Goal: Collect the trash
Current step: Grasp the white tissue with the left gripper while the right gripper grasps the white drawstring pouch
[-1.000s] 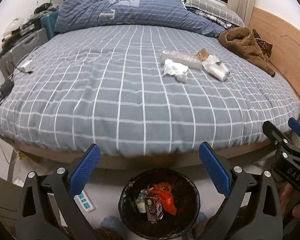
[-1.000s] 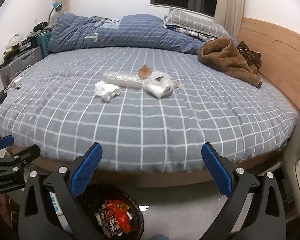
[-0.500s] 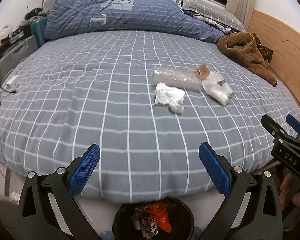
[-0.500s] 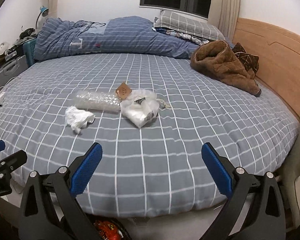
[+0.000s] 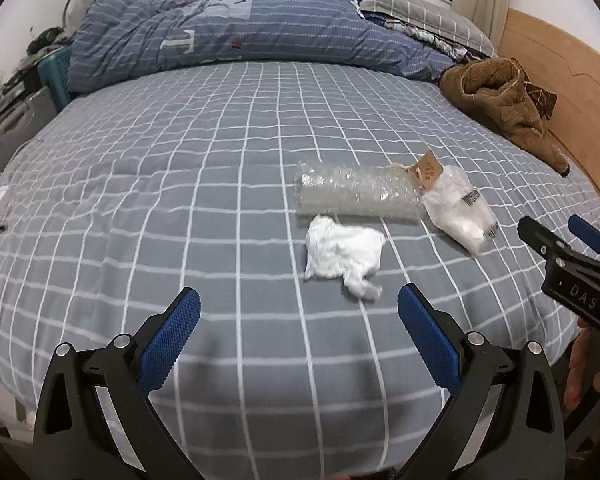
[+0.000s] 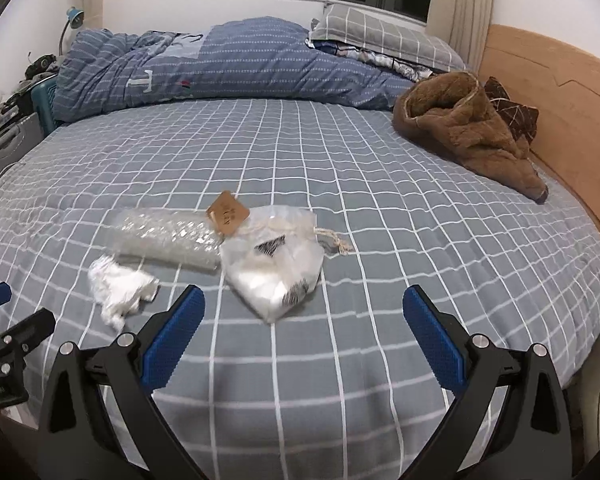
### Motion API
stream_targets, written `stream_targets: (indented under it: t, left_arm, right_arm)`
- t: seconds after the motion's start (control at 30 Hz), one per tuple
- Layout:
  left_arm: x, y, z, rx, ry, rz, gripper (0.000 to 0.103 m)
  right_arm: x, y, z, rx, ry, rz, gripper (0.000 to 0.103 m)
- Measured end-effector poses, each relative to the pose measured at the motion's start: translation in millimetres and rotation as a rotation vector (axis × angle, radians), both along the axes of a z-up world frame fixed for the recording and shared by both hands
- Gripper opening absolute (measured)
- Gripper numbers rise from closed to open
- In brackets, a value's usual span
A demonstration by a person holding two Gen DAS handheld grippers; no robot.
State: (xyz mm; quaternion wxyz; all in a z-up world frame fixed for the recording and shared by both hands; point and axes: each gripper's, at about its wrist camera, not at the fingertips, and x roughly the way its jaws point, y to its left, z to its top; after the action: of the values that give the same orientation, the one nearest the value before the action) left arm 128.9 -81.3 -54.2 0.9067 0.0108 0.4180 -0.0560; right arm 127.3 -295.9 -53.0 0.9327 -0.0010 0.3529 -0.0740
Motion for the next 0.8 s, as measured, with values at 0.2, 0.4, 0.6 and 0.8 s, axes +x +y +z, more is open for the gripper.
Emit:
stream_targets:
  t: [0.2,0.4,0.6,0.8]
  left_arm:
    - [30.1,-13.6,-14.2,0.019,0.026,-0.028,0.097]
    - [51.5,-29.9,-27.1,0.019,0.05,-0.048,0.097]
    - [67.1,-36.1,-38.6,0.001,0.075,-0.044,0.095]
    - [73.4,-41.6,-50.6,0.009,0.109,-0.066,0.078]
  right_arm:
    - [34.3,-13.3,-14.2,0.044,0.039,-0.015,0.095]
    - [59.0,-16.6,-27.1,0.064,0.073,-0.014,0.095]
    - [75.9,-15.7,-37.7,0.081,0.11,0.001,0.084]
    - [84.9,-13.4,-47.5,0.101,0.149,0.02,0.065]
